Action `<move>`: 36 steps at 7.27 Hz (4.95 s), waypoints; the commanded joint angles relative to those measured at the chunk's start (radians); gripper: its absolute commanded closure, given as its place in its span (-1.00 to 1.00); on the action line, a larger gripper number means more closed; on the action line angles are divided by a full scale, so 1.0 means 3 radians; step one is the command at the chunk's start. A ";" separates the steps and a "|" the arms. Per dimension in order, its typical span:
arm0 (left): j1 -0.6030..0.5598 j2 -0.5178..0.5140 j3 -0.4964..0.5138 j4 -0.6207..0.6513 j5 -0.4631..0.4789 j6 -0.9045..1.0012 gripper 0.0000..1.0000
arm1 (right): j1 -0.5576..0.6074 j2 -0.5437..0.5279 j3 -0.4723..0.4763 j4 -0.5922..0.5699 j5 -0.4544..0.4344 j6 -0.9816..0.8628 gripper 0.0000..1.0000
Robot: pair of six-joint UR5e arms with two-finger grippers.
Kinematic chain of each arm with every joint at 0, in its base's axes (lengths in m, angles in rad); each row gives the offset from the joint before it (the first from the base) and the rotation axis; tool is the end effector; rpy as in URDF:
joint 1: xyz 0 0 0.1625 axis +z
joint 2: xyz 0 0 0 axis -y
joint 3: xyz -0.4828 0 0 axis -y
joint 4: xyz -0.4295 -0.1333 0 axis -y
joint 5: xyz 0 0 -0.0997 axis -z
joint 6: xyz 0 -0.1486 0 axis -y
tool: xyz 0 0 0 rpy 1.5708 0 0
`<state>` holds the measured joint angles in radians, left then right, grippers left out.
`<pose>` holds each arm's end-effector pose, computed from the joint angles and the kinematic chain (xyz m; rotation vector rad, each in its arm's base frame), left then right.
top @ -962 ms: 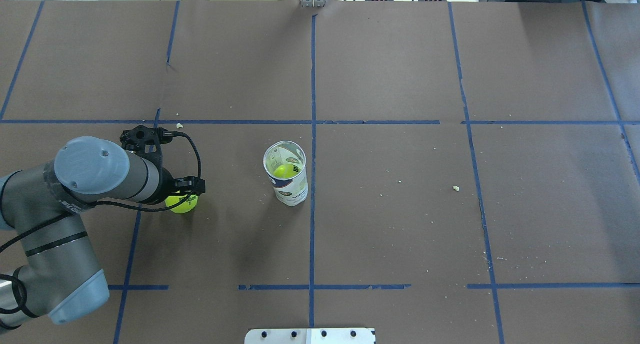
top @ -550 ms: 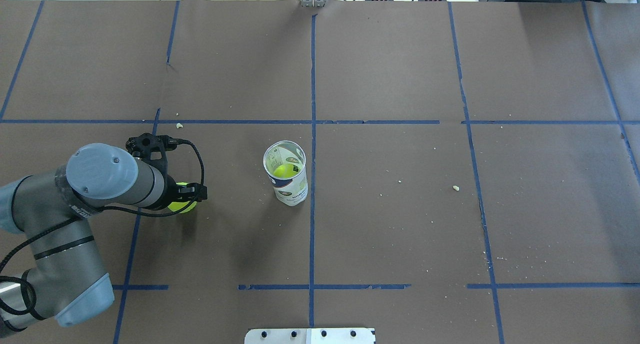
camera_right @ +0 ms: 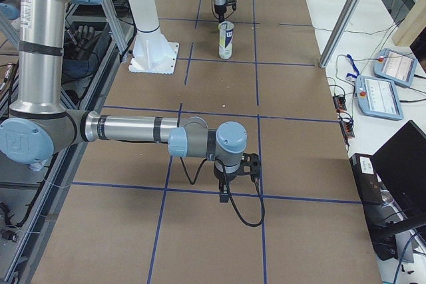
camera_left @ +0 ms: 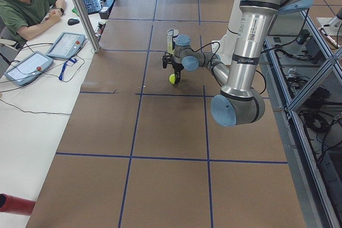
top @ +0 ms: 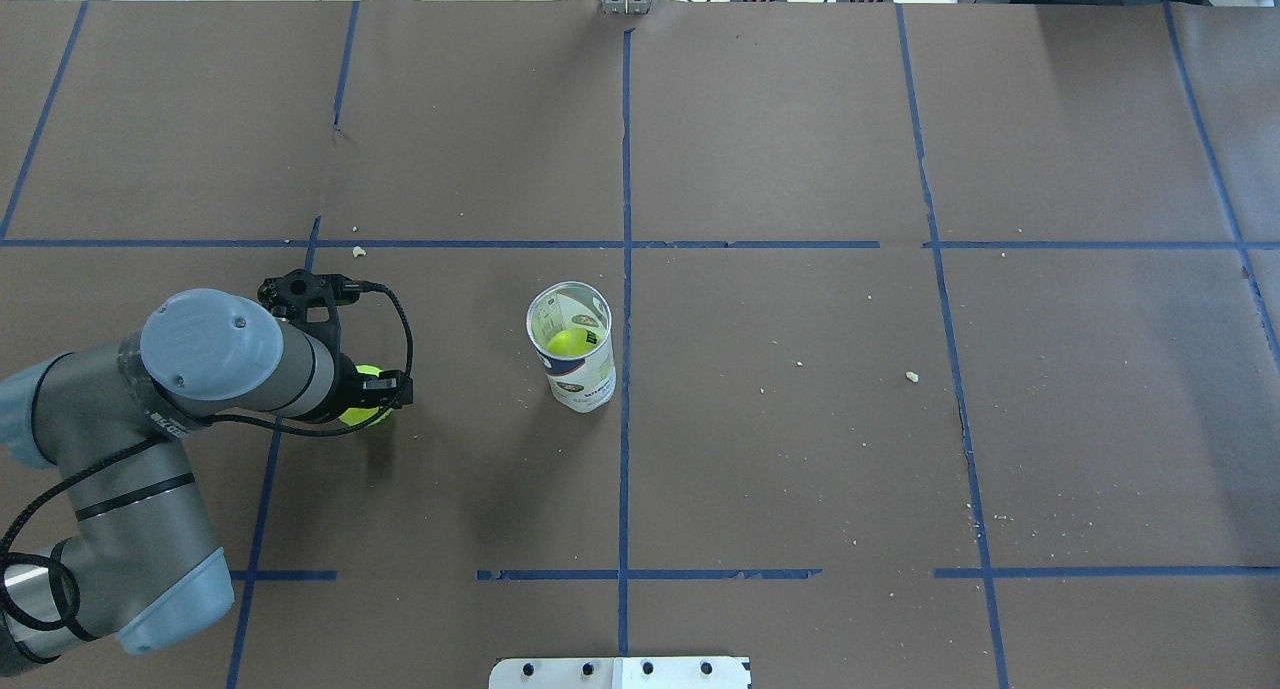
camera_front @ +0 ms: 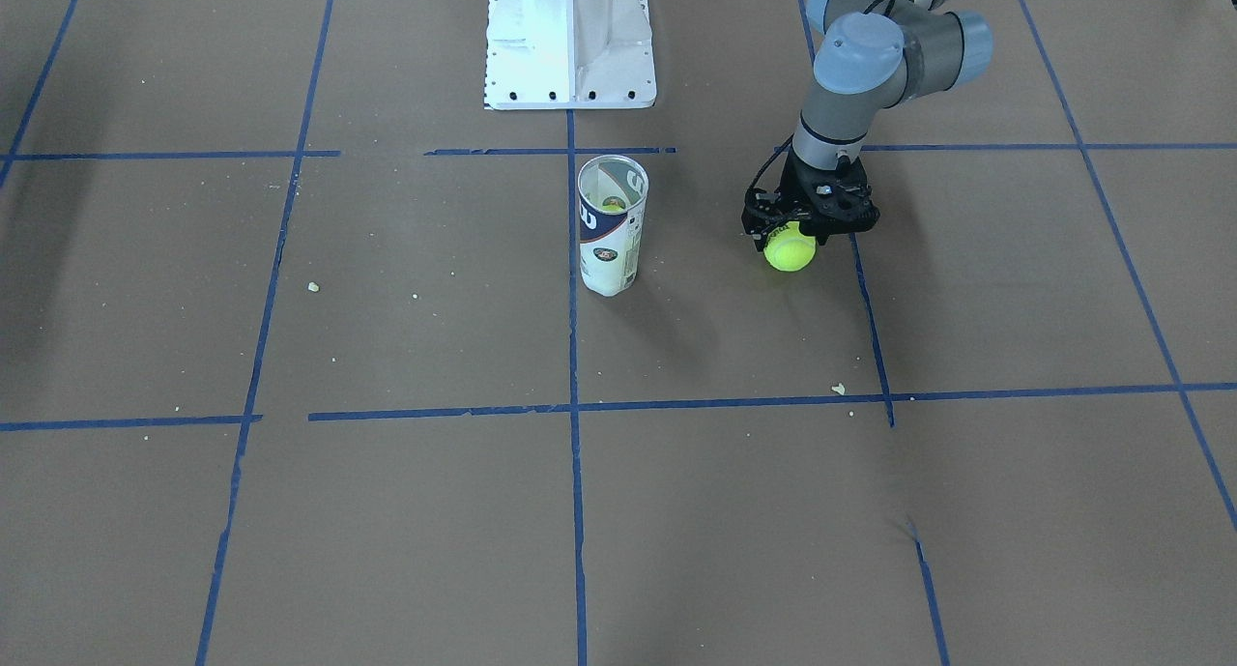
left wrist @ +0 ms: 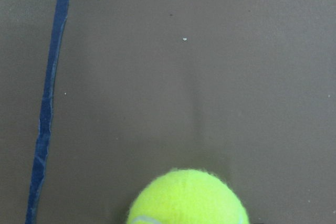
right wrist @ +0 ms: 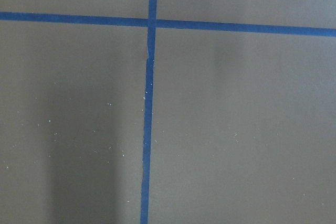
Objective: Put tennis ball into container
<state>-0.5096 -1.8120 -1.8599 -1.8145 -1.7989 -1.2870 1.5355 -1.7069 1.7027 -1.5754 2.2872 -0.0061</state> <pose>0.5260 -0.4082 0.4479 0.0980 0.7947 -0.1254 0.0194 -0.4637 0.7556 -0.0189 -0.7162 -0.0365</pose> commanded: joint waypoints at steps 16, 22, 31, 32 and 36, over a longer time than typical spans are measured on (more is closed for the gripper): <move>-0.0485 -0.2182 -0.0101 0.2312 -0.0794 -0.0404 0.66 | 0.0000 -0.0001 0.0000 0.0000 0.0000 0.0000 -1.00; -0.0362 -0.2152 -0.0044 0.2106 -0.0789 -0.0384 -0.83 | 0.0000 -0.0001 0.0000 0.0000 0.0000 0.0000 -1.00; -0.1198 -0.1085 -0.0693 0.2010 -0.0951 0.1621 -1.00 | 0.0000 -0.0001 0.0000 0.0000 0.0000 0.0000 -1.00; -0.1524 -0.0820 -0.0673 0.1902 -0.1211 0.2082 -1.00 | 0.0000 -0.0001 0.0000 0.0000 0.0000 0.0000 -1.00; -0.2569 -0.0158 -0.0281 0.1886 -0.1387 0.3163 -1.00 | 0.0000 -0.0001 0.0000 0.0000 0.0000 0.0000 -1.00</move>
<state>-1.1963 -1.8960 -2.0084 -1.2470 -2.2106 -0.4045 1.5355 -1.7070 1.7027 -1.5754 2.2875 -0.0061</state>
